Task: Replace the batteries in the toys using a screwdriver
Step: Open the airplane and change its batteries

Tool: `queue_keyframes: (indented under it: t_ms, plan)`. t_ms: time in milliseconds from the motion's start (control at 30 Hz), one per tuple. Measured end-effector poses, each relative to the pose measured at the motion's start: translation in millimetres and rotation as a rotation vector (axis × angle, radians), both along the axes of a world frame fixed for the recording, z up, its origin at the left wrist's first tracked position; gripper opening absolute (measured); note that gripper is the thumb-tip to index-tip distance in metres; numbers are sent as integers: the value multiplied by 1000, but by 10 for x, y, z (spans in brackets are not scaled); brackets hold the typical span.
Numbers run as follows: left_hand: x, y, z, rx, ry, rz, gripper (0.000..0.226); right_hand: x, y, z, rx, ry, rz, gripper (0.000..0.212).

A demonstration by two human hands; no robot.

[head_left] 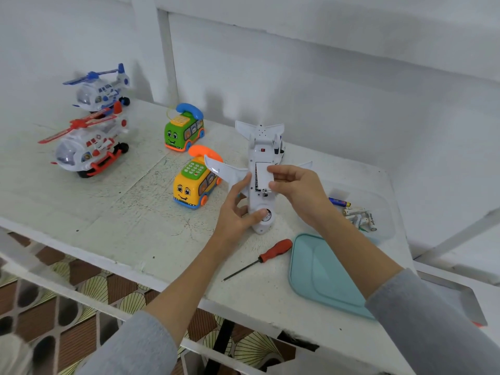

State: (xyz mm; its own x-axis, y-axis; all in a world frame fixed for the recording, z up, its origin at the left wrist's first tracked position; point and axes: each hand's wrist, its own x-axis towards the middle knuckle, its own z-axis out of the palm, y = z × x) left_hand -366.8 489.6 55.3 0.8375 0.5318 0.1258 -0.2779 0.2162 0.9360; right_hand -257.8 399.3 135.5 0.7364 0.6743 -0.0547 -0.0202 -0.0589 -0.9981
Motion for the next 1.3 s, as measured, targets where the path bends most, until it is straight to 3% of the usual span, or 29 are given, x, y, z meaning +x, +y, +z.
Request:
queue_keyframes:
  t_ms: [833, 1167, 1300]
  plan:
    - [-13, -32, 38, -5, 3, 15, 72, 66, -11, 55, 73, 156, 58, 31]
    - [-15, -31, 40, -20, 3, 3, 72, 68, -49, 63, 124, 188, 163, 45]
    - [-16, -35, 44, -12, 6, 15, 72, 55, -62, 60, 90, 114, 170, 50]
